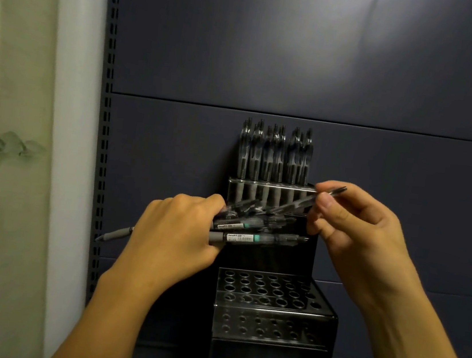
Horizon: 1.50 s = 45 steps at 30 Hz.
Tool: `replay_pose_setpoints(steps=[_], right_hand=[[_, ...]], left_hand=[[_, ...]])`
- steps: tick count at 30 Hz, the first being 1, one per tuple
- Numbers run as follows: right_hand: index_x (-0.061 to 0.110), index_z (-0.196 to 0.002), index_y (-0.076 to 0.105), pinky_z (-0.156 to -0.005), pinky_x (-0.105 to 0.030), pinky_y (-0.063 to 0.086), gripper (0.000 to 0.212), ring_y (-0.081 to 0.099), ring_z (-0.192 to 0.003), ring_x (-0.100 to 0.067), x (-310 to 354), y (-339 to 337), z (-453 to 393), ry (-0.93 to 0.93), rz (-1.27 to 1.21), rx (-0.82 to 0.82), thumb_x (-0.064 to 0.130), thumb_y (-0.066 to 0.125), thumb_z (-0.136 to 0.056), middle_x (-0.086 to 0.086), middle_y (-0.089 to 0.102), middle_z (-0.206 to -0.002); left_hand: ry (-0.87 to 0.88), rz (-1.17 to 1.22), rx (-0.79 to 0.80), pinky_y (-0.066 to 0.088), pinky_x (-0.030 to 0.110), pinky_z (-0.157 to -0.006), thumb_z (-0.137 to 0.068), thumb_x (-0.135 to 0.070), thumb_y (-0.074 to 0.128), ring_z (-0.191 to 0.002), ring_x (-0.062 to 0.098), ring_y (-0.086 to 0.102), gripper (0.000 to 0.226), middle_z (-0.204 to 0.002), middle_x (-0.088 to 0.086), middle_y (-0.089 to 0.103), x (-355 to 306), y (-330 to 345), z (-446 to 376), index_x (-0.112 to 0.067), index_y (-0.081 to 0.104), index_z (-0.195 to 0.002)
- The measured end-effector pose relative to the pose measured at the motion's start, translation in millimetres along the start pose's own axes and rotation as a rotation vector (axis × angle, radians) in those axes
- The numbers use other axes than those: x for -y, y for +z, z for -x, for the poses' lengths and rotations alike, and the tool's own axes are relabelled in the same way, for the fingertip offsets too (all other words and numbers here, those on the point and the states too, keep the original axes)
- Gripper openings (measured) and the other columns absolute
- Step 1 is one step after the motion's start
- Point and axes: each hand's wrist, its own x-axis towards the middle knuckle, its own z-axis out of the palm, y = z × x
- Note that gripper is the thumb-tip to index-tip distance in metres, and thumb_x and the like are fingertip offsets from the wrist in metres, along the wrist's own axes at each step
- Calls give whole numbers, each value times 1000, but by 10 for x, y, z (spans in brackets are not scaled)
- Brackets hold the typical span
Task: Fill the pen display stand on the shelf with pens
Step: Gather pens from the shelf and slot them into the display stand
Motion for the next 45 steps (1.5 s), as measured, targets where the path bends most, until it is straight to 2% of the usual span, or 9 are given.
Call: replay_pose_setpoints(steps=[6, 9, 13, 18, 21, 26, 30, 38, 45], right_hand=[[11, -103, 70, -75, -30, 60, 20, 71, -91, -24, 42, -75, -44, 35, -222, -117, 9, 62, -85, -9, 68, -96], [10, -107, 70, -78, -30, 60, 24, 73, -96, -24, 70, -77, -48, -7, -229, -183, 8, 61, -85, -7, 74, -97], [5, -112, 67, -80, -29, 60, 24, 75, -92, -24, 211, -66, -179, -102, -186, -254, 1, 60, -89, -7, 77, -93], [-1, -114, 66, -83, -35, 61, 21, 75, -95, -27, 459, 27, -587, -185, -55, -218, -4, 60, -94, -11, 76, -93], [-2, -116, 66, -79, -32, 61, 23, 75, -96, -29, 522, 120, -863, -221, 88, -210, -4, 64, -93, -16, 73, -99], [-3, -116, 66, -71, -28, 61, 24, 74, -84, -25, 504, 269, -1168, -209, 353, -146, -4, 67, -92, -25, 70, -107], [-1, -113, 67, -69, -26, 60, 22, 71, -77, -21, 484, 327, -1248, -169, 483, -68, -2, 69, -91, -21, 71, -99], [-2, -113, 68, -66, -25, 60, 21, 69, -64, -13, 457, 358, -1295, -116, 518, -42, -2, 68, -92, -14, 69, -90], [3, -108, 69, -69, -29, 62, 16, 70, -74, -20, 517, 399, -1274, -95, 547, -7, -1, 67, -93, -16, 70, -97]], left_hand=[[-7, -15, 42, 42, 31, -54, -78, -27, 67, -59, 12, 51, 26, -62, -14, 48, 116, -41, 8, -35, 43, -84], [2, -10, 81, 42, 29, -56, -79, -28, 69, -61, 10, 52, 30, -65, -15, 51, 115, -53, 11, -37, 41, -84], [27, 16, 144, 39, 22, -61, -85, -35, 66, -69, 9, 54, 23, -76, -14, 58, 75, -47, 2, -38, 43, -88], [43, 37, 170, 37, 24, -61, -85, -34, 65, -62, 6, 46, 25, -68, -18, 48, 47, 14, -16, -39, 41, -87], [43, 54, 176, 35, 24, -62, -85, -34, 65, -62, 6, 45, 26, -66, -20, 45, 48, 35, -19, -40, 39, -87], [33, 78, 182, 39, 26, -64, -84, -33, 66, -63, 6, 47, 26, -66, -18, 48, 58, 50, -19, -40, 41, -85], [23, 80, 180, 39, 25, -63, -84, -34, 66, -64, 5, 50, 26, -69, -18, 52, 94, 54, -16, -40, 41, -83], [2, 91, 160, 37, 25, -60, -83, -33, 67, -62, 6, 50, 22, -67, -15, 54, 162, 32, -8, -37, 45, -82], [-5, 98, 187, 42, 27, -63, -83, -32, 67, -65, 6, 52, 25, -69, -15, 55, 149, 49, -18, -39, 43, -83]])
